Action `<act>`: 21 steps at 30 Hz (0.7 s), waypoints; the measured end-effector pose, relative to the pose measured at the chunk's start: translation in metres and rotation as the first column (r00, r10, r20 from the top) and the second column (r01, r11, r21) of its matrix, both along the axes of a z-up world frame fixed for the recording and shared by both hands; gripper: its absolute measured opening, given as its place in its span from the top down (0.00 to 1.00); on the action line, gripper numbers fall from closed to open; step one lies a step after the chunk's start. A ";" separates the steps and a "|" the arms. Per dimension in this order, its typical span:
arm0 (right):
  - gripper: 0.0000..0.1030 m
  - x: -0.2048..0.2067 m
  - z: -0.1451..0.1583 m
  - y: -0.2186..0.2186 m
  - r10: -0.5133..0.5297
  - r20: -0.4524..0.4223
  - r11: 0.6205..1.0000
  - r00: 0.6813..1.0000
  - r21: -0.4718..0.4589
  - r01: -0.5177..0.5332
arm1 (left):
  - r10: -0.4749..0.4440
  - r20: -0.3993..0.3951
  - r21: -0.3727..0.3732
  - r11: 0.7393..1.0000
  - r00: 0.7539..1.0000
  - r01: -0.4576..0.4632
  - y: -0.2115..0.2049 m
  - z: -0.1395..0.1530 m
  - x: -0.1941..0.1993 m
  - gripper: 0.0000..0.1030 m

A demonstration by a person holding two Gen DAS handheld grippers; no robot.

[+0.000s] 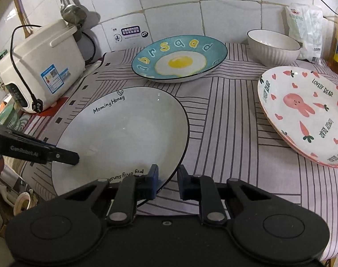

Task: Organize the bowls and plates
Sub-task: 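Move both tools to the white Morning Honey plate and grip its rim, then lift the white plate and carry it over the bunny plate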

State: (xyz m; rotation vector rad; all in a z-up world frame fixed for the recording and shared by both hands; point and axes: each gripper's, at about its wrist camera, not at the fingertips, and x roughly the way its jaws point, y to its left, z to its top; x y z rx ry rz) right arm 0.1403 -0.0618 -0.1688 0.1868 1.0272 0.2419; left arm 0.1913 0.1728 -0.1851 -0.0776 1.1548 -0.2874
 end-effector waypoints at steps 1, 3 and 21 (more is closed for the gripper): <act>0.78 0.002 -0.002 -0.001 -0.009 -0.004 1.000 1.000 0.012 0.009 | 0.017 -0.005 -0.015 1.000 1.000 -0.017 0.002 -0.001 0.000 0.76; 0.72 0.005 -0.007 -0.001 -0.024 -0.011 0.999 1.000 0.039 0.024 | 0.035 -0.009 -0.027 0.999 0.999 -0.035 0.003 -0.003 0.001 0.76; 0.78 0.014 -0.003 -0.011 -0.029 -0.057 0.991 0.998 0.130 0.037 | 0.121 -0.095 -0.029 0.992 0.988 -0.124 -0.002 0.003 0.011 0.75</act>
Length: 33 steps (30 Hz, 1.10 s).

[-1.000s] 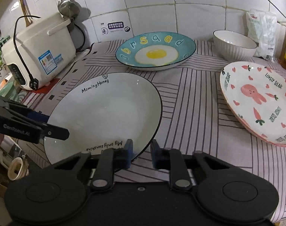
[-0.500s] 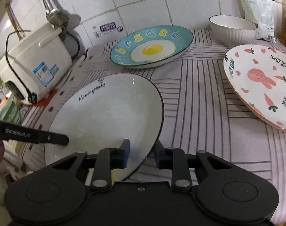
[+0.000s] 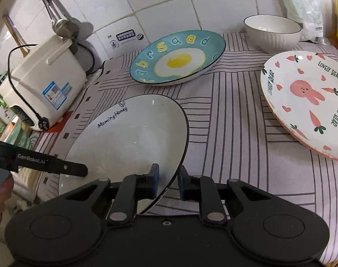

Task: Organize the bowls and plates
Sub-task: 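Lift the white plate and carry it over the bunny plate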

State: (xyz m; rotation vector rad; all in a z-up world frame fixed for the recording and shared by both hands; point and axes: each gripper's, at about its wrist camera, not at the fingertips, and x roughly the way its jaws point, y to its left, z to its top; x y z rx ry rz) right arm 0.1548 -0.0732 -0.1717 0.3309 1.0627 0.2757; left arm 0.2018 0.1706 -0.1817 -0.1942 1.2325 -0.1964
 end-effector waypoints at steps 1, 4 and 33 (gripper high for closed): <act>0.78 0.000 0.002 -0.001 0.005 -0.002 1.000 1.000 0.003 -0.005 | 0.001 -0.003 -0.005 1.000 1.000 -0.001 -0.001 0.001 0.000 0.75; 0.78 0.001 0.008 -0.008 0.006 -0.014 1.000 1.000 -0.007 -0.006 | -0.009 -0.007 0.000 1.000 1.000 0.009 -0.008 0.005 -0.003 0.75; 0.78 -0.022 0.080 -0.161 -0.195 0.095 0.981 0.976 0.000 0.196 | -0.322 0.151 0.030 0.947 0.935 0.321 -0.176 0.089 0.022 0.75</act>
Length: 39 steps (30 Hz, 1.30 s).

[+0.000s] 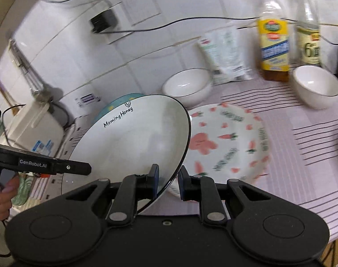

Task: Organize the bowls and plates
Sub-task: 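Lift the white plate and carry it over the bunny plate, then lower the white plate onto the bunny plate and open both tools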

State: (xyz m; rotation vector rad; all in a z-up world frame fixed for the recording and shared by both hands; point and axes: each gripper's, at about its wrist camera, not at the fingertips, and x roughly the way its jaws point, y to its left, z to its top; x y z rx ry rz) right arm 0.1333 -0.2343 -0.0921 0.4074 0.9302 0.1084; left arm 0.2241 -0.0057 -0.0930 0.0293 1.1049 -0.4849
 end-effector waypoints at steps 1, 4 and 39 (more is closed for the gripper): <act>0.78 -0.001 0.000 -0.008 -0.012 -0.003 1.000 1.000 -0.002 0.012 | -0.010 0.001 -0.002 1.000 1.000 0.010 -0.008 0.000 0.002 0.75; 0.78 -0.002 -0.001 -0.028 -0.043 -0.007 0.999 0.999 -0.001 0.043 | -0.027 -0.001 -0.008 1.000 1.000 0.027 -0.030 -0.003 0.008 0.75; 0.75 0.022 -0.053 -0.061 -0.210 -0.204 0.976 0.956 -0.101 0.192 | -0.070 -0.015 0.220 0.973 0.997 0.071 -0.120 -0.062 0.052 0.77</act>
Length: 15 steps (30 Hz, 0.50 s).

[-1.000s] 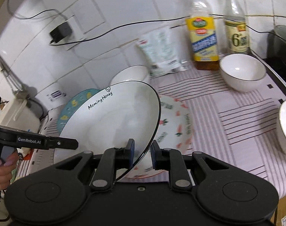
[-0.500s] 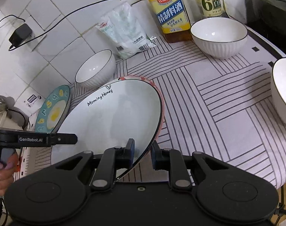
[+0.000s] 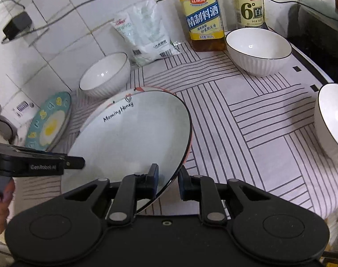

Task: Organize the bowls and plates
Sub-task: 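Lower the white plate onto the bunny plate and open both tools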

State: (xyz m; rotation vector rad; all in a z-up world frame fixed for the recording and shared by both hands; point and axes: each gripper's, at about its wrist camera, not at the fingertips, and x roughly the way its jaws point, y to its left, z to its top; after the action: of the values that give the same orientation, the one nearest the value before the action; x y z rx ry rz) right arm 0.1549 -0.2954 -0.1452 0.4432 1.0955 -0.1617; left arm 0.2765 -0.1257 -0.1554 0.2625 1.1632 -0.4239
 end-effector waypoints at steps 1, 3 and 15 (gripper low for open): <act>0.74 0.002 0.000 0.002 0.005 -0.013 1.000 1.000 -0.016 -0.005 | 0.013 -0.006 -0.005 1.000 1.000 -0.013 0.001 0.000 0.001 0.78; 0.69 0.007 0.000 0.008 0.023 -0.034 0.998 0.999 -0.063 -0.025 | 0.036 -0.022 -0.017 0.999 0.999 -0.036 0.003 0.001 0.002 0.78; 0.61 0.005 -0.001 0.027 0.052 -0.047 0.977 0.998 -0.206 -0.061 | 0.046 -0.066 -0.072 0.996 0.997 -0.051 0.014 0.019 -0.013 0.78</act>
State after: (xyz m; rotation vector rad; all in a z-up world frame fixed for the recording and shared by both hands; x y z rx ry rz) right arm 0.1602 -0.2688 -0.1459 0.2221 1.1175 -0.2337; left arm 0.2635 -0.1118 -0.1368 0.1573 1.2122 -0.4339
